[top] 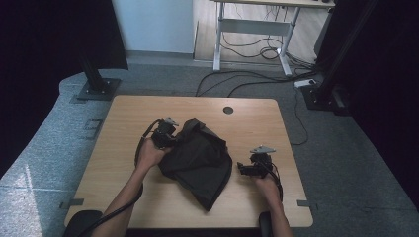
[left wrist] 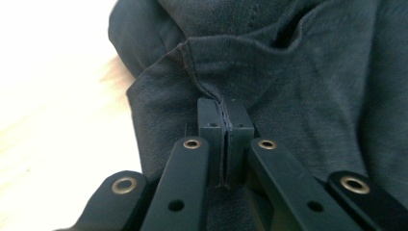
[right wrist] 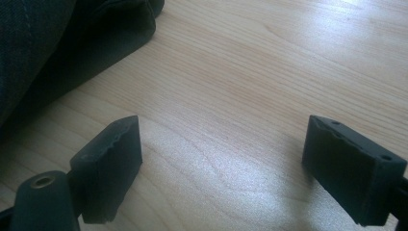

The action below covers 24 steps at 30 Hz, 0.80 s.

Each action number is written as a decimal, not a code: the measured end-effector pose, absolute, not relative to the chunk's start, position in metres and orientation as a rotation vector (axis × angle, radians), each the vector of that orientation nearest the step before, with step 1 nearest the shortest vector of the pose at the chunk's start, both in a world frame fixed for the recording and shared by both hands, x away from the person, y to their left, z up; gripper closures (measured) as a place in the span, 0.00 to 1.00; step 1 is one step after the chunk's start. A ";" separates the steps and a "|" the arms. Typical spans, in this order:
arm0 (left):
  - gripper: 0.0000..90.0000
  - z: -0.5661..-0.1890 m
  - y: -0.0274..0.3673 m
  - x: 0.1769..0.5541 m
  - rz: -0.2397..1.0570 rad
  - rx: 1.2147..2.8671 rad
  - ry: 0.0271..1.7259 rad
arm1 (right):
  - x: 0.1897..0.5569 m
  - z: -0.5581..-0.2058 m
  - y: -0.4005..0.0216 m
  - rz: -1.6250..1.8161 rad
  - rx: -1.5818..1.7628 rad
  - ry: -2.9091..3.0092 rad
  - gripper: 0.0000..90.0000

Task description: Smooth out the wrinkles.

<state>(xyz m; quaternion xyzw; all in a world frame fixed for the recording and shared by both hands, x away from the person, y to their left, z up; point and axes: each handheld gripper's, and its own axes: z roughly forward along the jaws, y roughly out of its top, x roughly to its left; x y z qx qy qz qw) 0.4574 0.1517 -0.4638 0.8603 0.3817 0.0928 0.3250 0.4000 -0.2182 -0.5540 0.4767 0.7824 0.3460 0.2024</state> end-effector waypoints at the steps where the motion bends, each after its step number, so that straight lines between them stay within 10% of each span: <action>1: 0.99 -0.459 0.153 0.456 0.245 2.243 0.992 | 0.400 -0.554 -0.218 0.966 1.331 2.184 0.15; 24: 0.98 -0.416 0.157 0.346 0.191 2.171 0.635 | 0.399 -0.555 -0.217 0.970 1.334 2.172 0.14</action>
